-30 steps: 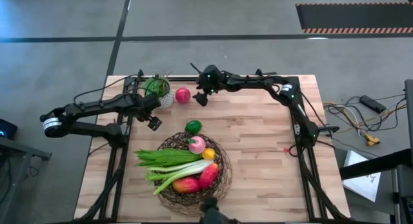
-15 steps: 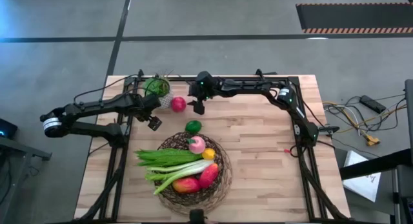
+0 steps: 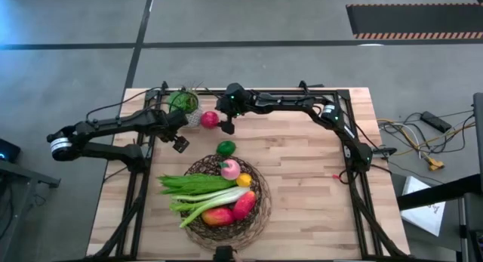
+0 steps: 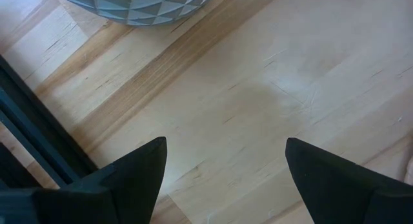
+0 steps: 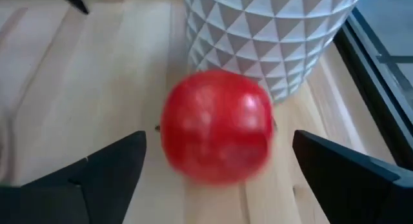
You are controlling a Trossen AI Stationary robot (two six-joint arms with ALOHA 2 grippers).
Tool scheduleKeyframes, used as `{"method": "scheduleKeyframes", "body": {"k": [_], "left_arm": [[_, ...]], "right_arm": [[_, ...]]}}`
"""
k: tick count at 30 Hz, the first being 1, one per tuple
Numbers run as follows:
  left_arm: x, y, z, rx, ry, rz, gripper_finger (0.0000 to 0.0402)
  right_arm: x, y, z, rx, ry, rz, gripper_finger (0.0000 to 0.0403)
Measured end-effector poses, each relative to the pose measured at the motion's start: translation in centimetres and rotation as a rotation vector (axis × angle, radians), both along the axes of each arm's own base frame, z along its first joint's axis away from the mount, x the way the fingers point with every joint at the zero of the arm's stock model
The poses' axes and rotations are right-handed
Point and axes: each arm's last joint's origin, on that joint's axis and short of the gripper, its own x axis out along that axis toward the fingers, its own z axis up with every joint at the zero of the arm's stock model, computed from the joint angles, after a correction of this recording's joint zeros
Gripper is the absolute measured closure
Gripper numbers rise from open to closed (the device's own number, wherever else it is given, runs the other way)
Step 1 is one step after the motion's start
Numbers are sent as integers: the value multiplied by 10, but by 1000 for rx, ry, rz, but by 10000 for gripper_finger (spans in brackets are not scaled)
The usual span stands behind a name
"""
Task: Build produce basket
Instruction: Put the apple into the mesh basket
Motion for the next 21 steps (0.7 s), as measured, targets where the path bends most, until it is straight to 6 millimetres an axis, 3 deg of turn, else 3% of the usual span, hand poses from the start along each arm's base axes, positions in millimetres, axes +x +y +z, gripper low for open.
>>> {"method": "scheduleKeyframes", "body": {"k": [6, 15, 21], "left_arm": [[0, 0, 0, 0, 0, 0, 102], [0, 0, 0, 0, 0, 0, 102], [0, 0, 0, 0, 0, 0, 102]], "right_arm": [[22, -7, -21, 28, 73, -79, 18], [41, -11, -23, 48, 150, -70, 21], [43, -7, -20, 60, 149, -71, 79]]}}
